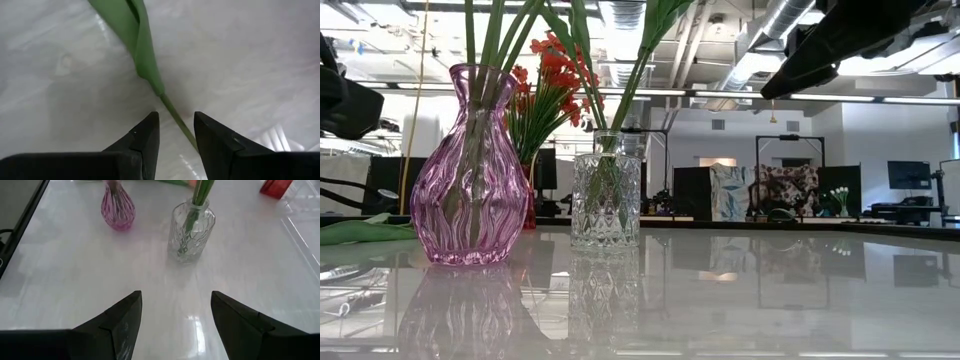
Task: Sort flowers into vase by color
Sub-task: Put the pink flower into the purple vase
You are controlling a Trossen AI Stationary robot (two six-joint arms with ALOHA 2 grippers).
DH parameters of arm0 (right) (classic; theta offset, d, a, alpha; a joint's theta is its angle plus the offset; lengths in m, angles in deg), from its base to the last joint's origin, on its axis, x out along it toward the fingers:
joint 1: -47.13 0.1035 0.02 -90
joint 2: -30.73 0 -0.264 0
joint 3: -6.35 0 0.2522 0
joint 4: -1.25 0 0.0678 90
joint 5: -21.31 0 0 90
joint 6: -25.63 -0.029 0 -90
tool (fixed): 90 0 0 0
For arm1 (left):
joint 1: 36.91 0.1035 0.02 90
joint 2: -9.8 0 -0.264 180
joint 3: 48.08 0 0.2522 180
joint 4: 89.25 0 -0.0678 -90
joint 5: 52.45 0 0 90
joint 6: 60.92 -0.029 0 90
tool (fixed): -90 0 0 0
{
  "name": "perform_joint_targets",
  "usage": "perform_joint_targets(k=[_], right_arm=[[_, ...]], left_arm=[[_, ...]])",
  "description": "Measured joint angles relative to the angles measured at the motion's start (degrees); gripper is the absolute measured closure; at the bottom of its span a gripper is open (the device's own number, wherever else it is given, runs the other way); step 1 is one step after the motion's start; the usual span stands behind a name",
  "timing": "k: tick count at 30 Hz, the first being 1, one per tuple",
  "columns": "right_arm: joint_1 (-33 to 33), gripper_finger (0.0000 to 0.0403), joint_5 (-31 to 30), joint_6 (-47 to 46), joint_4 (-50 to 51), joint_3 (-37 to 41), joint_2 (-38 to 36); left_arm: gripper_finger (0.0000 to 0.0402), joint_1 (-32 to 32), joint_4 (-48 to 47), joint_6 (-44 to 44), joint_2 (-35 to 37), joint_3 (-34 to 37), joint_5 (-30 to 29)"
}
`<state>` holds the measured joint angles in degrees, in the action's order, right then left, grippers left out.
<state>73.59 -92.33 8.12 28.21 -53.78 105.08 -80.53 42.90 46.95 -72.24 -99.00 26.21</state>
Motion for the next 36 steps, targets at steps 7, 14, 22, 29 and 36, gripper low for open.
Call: perform_joint_targets(k=[7, 14, 22, 29, 36], right_arm=[[0.0, 0.0138, 0.0, 0.0, 0.0, 0.0, 0.0], [0.0, 0.0138, -0.3, -0.3, -0.4, 0.0, 0.0], [0.0, 0.0138, -0.4, -1.9, -0.4, 0.0, 0.0], [0.2, 0.0138, -0.4, -2.1, -0.4, 0.0, 0.0], [0.0, 0.0138, -0.4, -2.5, -0.4, 0.0, 0.0]], left_arm=[[0.0290, 0.1, 0.6, -1.4, 0.0, 0.1, -1.9], [0.0304, 0.1, 0.6, -4.0, -0.1, 0.1, -2.3], [0.0395, 0.2, -1.3, -6.3, -0.1, 0.2, -1.6], [0.0401, 0.3, -2.8, -7.1, 2.4, 0.5, -4.6], [0.0401, 1.6, -10.2, -6.9, 11.4, 0.5, -13.9]])
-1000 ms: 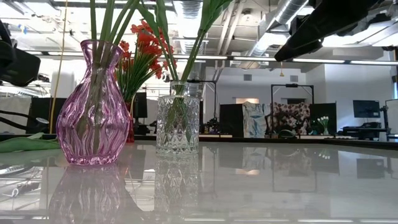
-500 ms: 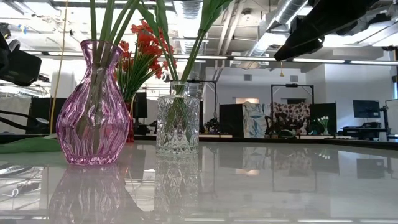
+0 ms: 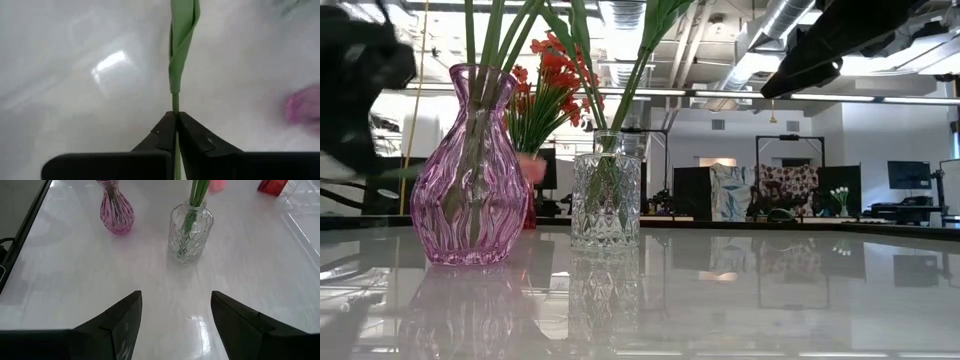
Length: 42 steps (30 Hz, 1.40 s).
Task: Sort flowers into vase by color
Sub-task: Put the pink flower into the purple vase
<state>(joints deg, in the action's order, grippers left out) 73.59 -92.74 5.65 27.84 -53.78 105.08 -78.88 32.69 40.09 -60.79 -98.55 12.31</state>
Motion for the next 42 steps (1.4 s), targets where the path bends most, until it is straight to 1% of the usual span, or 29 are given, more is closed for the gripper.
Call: perform_joint_targets(k=[4, 7, 12, 22, 27, 29, 31, 33, 37, 39, 42], right_arm=[[0.0, 0.0138, 0.0, -0.6, -0.1, 0.0, 0.0], [0.0, 0.0138, 0.0, -0.9, -0.7, 0.0, 0.0], [-1.3, 0.0138, 0.0, -2.8, -2.1, 0.0, 0.0], [-4.2, 0.0138, 0.0, -10.7, -5.5, 0.0, 0.0], [-4.5, 0.0138, -1.3, -13.3, -6.6, 0.0, 0.0], [-4.5, 0.0138, -2.1, -14.2, -6.6, 0.0, 0.0], [-4.5, 0.0138, -3.5, -15.3, -6.6, 0.0, 0.0], [-4.4, 0.0138, -5.4, -16.4, -6.6, 0.0, 0.0], [-3.5, 0.0138, -9.8, -18.4, -7.4, 0.0, 0.0], [-3.0, 0.0138, -11.7, -18.6, -9.5, 0.0, 0.9], [-2.1, 0.0138, -12.8, -17.7, -13.3, 0.0, 2.9]], left_arm=[[0.0401, 1.8, -1.2, -4.5, 5.8, 0.0, -5.7], [0.0401, 3.1, -0.5, -9.4, 10.6, -0.1, -11.5], [0.0401, 4.7, 2.8, -20.6, 19.0, -0.1, -19.7], [0.0401, 5.5, 5.7, -46.4, 36.3, -0.2, -30.1], [0.0401, 5.5, 8.3, -56.8, 42.5, -0.2, -32.5], [0.0401, 5.5, 10.9, -61.2, 44.4, -0.2, -32.5], [0.0401, 5.5, 15.2, -67.3, 46.2, -0.2, -32.0], [0.0401, 5.5, 20.8, -75.2, 47.6, -0.2, -28.9], [0.0401, 5.4, 32.6, -88.4, 48.2, -0.2, -17.9], [0.0401, 5.4, 37.3, -93.1, 47.9, -0.2, -11.0], [0.0401, 5.4, 45.1, -99.0, 46.9, 0.8, -1.5]])
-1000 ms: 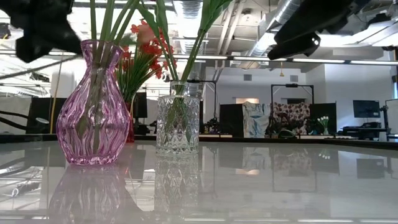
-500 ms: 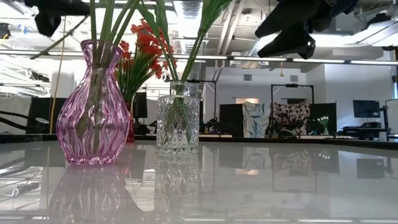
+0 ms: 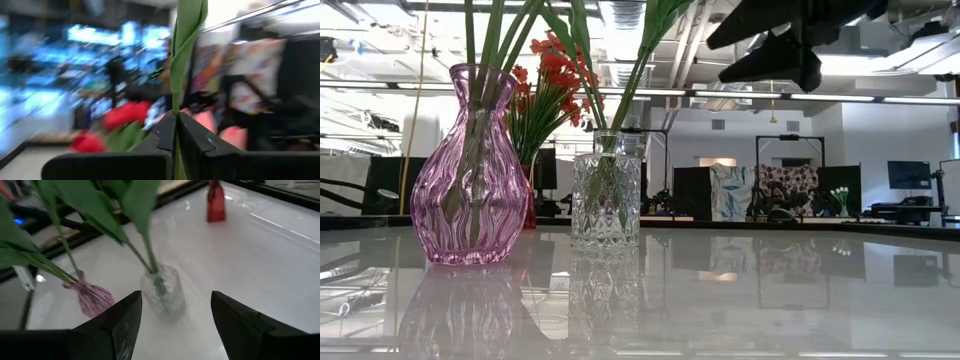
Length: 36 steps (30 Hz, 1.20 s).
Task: Sort flowers into vase by color
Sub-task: Put the pink flower into the purple vase
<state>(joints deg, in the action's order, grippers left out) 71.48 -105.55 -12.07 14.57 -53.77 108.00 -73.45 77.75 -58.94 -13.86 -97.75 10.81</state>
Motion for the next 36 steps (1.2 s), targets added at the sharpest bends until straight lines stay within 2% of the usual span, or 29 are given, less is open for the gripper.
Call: perform_joint_targets(k=[4, 12, 21, 28, 36], right_arm=[[0.1, 0.0138, 0.1, 0.6, -4.7, 0.0, 3.5], [0.8, 0.0138, 0.8, 0.7, -5.6, 0.0, 6.5], [0.2, 0.0138, 0.7, 3.2, -5.4, 0.0, 6.5], [-0.8, 0.0138, 0.7, 3.7, -5.4, 0.0, 6.5], [-1.7, 0.0138, 0.7, 3.7, -5.6, 0.0, 6.5]], left_arm=[[0.0401, 0.0, 11.4, -4.8, -1.1, 4.6, 9.5], [0.0401, -0.1, 30.9, -10.0, -2.3, 16.5, 16.4], [0.0401, 0.0, 58.7, -14.4, -9.3, 28.6, 15.3], [0.0401, 0.0, 69.2, -13.9, -20.9, 29.6, 14.9], [0.0401, 0.0, 87.8, -13.8, -37.7, 29.6, 14.9]])
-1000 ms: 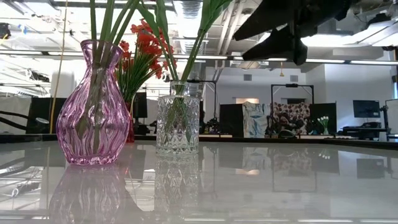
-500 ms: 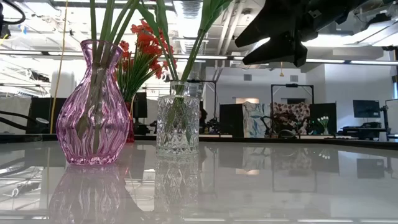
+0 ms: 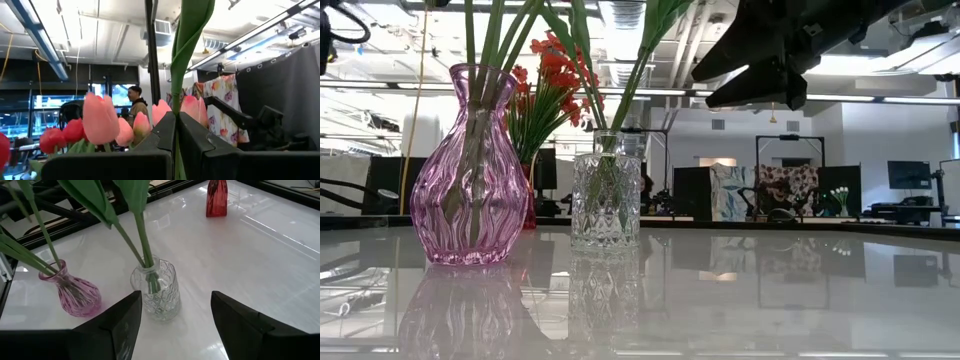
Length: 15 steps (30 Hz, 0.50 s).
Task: Sort flowers into vase by color
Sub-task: Put the pink flower into the purple vase
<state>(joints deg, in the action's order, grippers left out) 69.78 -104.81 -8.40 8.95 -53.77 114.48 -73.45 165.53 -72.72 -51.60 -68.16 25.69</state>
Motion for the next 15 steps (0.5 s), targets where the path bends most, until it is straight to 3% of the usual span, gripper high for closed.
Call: perform_joint_targets(k=[7, 15], right_arm=[[0.0, 0.0138, 0.0, -0.3, -0.1, 0.0, 0.0], [0.4, 0.0138, 0.0, -0.5, -0.2, 0.0, 0.0]], left_arm=[[0.0401, 1.3, 1.1, 1.6, -8.5, -3.6, 0.8], [0.0401, 2.7, 0.9, 0.7, -11.0, -5.6, 1.6]])
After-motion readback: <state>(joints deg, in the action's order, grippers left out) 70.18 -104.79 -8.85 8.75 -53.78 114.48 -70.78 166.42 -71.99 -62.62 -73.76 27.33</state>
